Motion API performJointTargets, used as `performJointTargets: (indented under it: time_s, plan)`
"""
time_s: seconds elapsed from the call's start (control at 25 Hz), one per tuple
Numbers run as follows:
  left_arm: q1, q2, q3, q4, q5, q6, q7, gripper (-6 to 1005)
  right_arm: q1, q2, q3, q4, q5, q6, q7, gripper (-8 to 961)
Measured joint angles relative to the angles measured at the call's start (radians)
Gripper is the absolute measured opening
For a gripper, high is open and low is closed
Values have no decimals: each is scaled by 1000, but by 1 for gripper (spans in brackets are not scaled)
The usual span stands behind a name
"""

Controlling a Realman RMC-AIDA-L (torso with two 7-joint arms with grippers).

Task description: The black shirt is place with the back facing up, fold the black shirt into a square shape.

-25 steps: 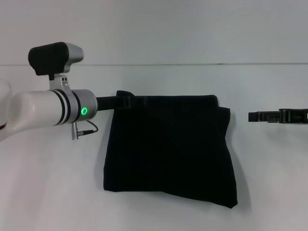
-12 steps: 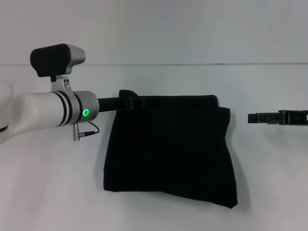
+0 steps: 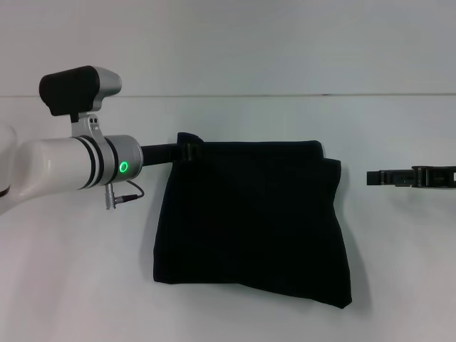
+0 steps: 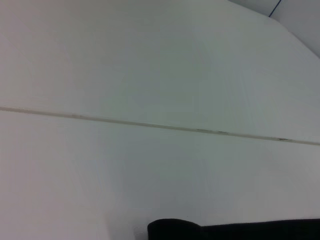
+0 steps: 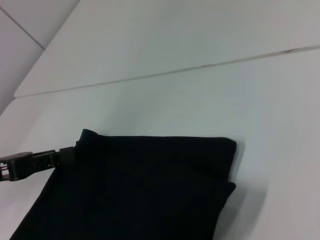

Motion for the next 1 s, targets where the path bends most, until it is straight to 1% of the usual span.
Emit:
performJointTargets:
  time_s: [0.04, 0.2, 0.44, 0.48, 0.8, 1.0]
  plan:
    - [0, 0, 0, 0, 0, -1, 0, 250, 0, 0, 0, 0, 0, 0, 0, 937]
    - [2, -1, -4, -1, -3, -7, 0, 176, -1, 0, -1, 2, 0, 0, 0, 934]
    - [14, -3, -43, 3, -10, -8, -2, 65, -1, 0, -2, 2, 0, 5, 0, 865]
    - [17, -3, -49, 3, -13, -9, -2, 46, -1, 0, -2, 2, 0, 10, 0, 865]
    - [25, -3, -56, 5, -19, -9, -2, 52, 0, 1, -2, 2, 0, 18, 0, 865]
    - [26, 7, -73, 11, -19, 16, -8, 54, 1, 2, -2, 2, 0, 20, 0, 865]
